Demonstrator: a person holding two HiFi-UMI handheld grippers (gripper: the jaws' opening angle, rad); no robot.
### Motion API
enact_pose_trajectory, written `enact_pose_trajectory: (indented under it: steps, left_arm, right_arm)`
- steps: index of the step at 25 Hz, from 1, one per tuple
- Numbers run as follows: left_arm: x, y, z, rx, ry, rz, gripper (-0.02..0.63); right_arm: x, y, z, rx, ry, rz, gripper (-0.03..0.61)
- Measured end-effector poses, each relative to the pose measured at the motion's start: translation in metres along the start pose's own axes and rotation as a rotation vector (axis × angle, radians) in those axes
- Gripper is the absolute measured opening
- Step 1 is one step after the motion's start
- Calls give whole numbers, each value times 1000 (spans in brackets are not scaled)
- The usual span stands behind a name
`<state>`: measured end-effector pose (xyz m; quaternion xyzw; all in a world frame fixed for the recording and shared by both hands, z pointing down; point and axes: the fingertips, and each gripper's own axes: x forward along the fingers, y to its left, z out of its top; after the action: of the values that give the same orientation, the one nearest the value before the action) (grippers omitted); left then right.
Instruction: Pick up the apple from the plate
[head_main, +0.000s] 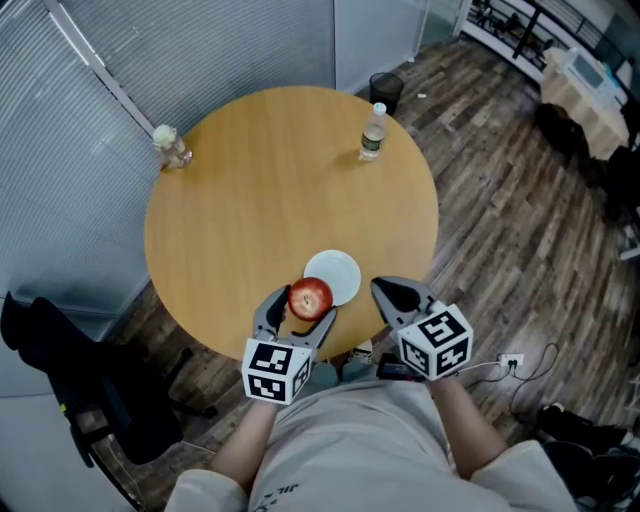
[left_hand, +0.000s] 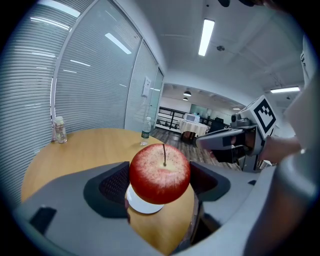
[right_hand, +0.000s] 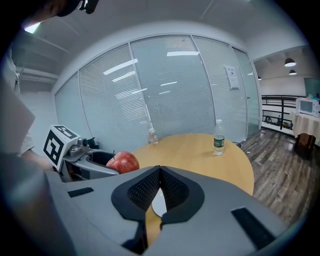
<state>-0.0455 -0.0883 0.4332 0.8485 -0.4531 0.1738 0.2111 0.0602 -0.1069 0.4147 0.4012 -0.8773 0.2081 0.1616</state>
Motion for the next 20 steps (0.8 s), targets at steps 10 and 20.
enact_pose_trajectory:
  steps: [10, 20]
  left_arm:
    - [-3, -3, 0, -3, -5, -6, 377]
    - [-3, -10, -3, -9, 0, -12, 377]
  right_arm:
    - [-2, 3, -3, 3, -1, 1, 29]
    - [-7, 3, -7, 3, -3, 1, 29]
